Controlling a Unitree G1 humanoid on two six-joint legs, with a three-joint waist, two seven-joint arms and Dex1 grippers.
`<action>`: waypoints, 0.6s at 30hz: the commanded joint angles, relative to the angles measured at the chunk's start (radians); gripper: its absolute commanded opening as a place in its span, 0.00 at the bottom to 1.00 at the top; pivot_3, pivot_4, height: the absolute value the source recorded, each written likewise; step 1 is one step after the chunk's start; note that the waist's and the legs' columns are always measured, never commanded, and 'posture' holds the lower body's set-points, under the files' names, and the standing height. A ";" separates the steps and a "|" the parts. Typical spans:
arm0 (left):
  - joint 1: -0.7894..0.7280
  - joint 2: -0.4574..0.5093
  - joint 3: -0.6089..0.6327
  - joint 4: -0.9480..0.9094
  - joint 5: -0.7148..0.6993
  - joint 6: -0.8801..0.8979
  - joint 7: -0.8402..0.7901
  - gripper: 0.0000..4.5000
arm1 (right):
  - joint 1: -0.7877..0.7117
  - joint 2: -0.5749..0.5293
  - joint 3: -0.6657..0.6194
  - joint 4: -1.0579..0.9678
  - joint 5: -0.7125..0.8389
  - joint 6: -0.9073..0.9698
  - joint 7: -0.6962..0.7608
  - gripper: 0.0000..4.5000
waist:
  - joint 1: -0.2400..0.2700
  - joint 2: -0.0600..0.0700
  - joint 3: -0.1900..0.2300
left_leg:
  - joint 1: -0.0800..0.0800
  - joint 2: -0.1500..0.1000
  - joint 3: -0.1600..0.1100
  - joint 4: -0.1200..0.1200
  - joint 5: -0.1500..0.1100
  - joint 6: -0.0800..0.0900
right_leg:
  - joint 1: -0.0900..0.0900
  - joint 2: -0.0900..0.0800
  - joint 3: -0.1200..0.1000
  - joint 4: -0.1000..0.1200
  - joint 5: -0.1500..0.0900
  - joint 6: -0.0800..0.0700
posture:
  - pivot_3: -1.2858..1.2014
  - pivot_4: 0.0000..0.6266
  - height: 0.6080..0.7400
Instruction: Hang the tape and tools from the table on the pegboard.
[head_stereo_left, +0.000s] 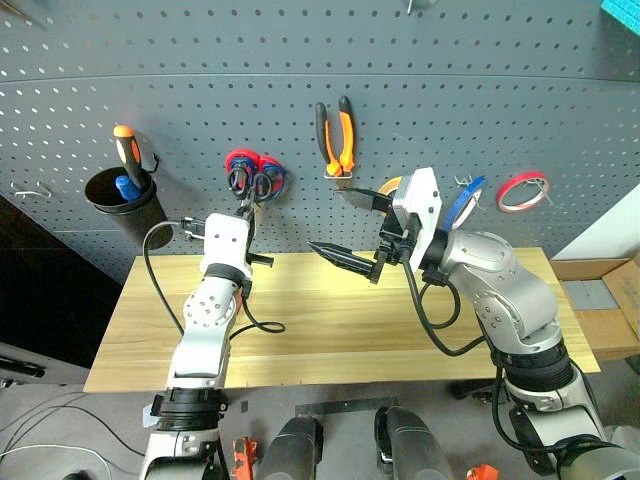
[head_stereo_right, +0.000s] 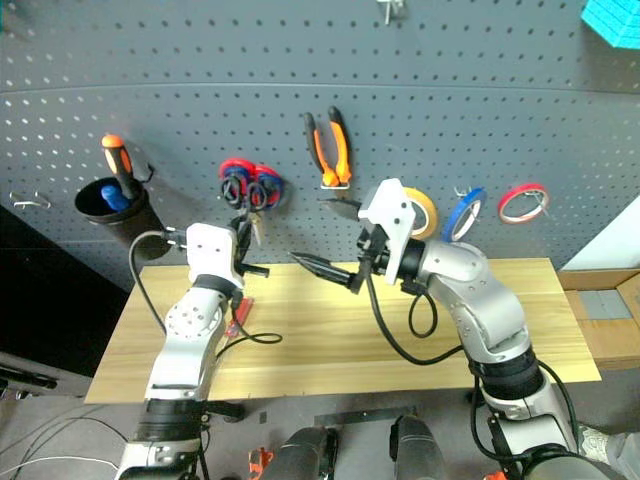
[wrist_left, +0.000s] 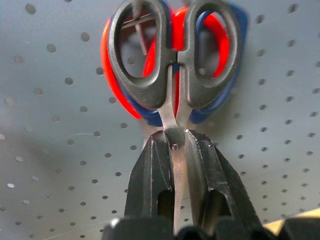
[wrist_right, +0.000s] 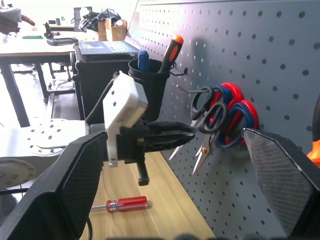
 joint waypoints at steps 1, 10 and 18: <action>0.002 -0.028 0.032 0.017 -0.049 0.077 0.018 0.09 | -0.010 0.001 -0.005 -0.048 0.007 -0.010 -0.004 1.00 | -0.001 -0.001 -0.003 | 0.000 0.000 0.000 0.000 0.000 0.000 | 0.000 0.000 0.000 0.000 0.000 0.000 | 0.49 0.28 1.00; 0.093 0.026 0.095 -0.012 -0.118 0.304 -0.016 0.76 | 0.019 -0.021 0.011 -0.070 0.027 0.018 0.025 1.00 | -0.025 0.000 -0.004 | 0.001 0.000 0.001 0.000 0.000 0.000 | 0.000 0.001 0.000 0.001 0.000 0.000 | 0.50 0.33 1.00; 0.121 0.136 0.121 0.078 -0.216 0.593 -0.157 0.76 | 0.084 -0.065 0.061 -0.111 0.029 0.053 0.056 1.00 | -0.024 -0.001 -0.003 | 0.001 0.000 0.000 0.000 0.000 0.001 | 0.001 0.001 0.000 0.001 0.000 0.000 | 0.50 0.36 1.00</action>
